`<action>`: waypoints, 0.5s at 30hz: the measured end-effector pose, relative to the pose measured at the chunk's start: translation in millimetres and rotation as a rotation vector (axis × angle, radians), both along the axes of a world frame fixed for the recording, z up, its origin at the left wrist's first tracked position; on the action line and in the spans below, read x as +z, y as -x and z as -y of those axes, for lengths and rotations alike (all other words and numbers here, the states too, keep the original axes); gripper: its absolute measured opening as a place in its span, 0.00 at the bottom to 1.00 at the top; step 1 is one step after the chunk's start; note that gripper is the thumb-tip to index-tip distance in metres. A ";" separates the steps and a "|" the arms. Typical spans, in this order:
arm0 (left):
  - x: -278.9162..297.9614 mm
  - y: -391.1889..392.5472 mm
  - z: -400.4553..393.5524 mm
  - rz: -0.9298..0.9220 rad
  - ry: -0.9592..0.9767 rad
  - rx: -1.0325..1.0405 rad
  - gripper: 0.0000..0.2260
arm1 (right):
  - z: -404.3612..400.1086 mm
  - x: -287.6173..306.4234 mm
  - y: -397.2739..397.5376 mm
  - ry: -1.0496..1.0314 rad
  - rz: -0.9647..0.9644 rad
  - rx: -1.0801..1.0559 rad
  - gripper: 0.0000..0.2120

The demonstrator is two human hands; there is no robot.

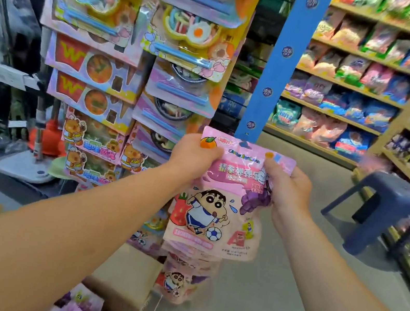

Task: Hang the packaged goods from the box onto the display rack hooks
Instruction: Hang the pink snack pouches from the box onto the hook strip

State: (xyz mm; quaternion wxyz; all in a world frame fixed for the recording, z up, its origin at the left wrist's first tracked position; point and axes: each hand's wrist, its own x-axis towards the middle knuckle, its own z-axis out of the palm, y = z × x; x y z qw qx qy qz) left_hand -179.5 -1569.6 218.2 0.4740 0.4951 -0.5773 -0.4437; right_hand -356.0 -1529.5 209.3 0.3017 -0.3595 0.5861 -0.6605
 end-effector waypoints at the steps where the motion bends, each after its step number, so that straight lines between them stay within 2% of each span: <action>1: 2.9 1.6 0.4 -0.005 -0.005 0.006 0.10 | 2.8 4.1 1.0 -0.003 0.002 -0.007 0.04; 5: 10.9 1.6 5.2 -0.024 -0.045 0.010 0.08 | 13.4 16.4 2.9 0.010 0.027 -0.025 0.01; 7: 9.8 -0.9 7.6 0.014 -0.042 -0.013 0.14 | 16.9 18.2 4.4 0.007 0.034 -0.031 0.02; 10: 9.5 -2.6 5.7 0.081 0.054 -0.003 0.25 | 22.4 19.5 7.6 0.002 0.070 -0.032 0.03; 15: 6.9 2.4 -0.1 0.112 0.250 0.059 0.28 | 28.0 24.4 7.5 -0.007 0.111 -0.035 0.05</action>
